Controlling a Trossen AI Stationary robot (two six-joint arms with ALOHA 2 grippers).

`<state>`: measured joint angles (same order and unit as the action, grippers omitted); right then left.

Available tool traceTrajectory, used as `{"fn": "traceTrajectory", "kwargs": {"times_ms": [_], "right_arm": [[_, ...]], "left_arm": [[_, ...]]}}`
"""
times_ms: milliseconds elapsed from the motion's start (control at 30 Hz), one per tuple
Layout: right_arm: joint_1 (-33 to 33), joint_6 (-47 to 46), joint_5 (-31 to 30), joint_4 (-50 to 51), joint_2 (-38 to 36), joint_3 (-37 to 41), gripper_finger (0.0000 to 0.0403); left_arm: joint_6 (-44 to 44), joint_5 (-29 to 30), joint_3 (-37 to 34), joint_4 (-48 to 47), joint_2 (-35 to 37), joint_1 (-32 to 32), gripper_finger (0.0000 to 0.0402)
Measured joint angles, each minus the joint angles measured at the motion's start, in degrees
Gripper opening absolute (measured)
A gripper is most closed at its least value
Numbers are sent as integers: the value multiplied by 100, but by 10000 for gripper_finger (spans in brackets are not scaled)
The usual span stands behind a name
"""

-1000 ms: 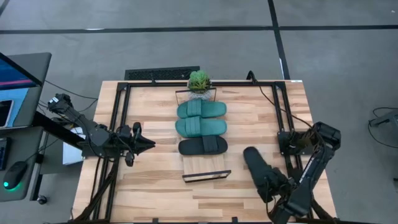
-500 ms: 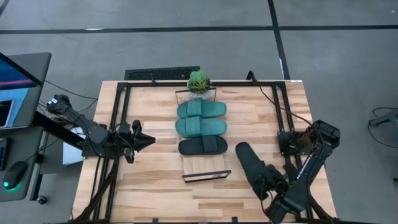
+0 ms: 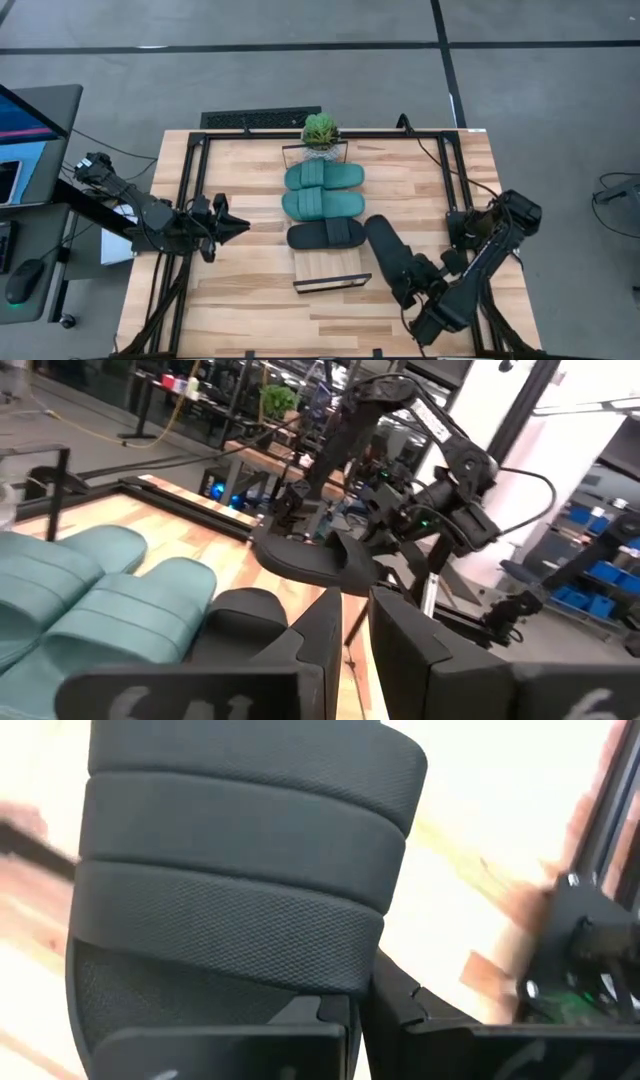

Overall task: Pick and place slides into the shelf
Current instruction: Put the black slides on the shelf

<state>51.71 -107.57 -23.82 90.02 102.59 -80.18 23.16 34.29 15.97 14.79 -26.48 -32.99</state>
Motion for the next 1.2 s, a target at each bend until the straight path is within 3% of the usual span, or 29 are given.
{"fn": "traceTrajectory", "kwargs": {"times_ms": [100, 367, 500, 867, 1200], "right_arm": [[-134, 6, -252, -24, -90, 66, 0], [-237, -321, -246, 15, -1069, 878, 0], [-411, 78, -345, 9, -1569, 1016, 0], [-1565, 3079, -1788, 10, -2447, 83, 0], [-1844, 6067, -1976, -2, -2461, -1592, 0]], "left_arm": [[10, -141, 0, 0, 0, 0, 43], [17, -221, 0, 0, 0, 0, 43], [17, -221, 0, 0, 0, 0, 43], [17, -34, 0, 65, 0, 0, 43], [74, 79, 0, 933, -28, 357, 43]]}}
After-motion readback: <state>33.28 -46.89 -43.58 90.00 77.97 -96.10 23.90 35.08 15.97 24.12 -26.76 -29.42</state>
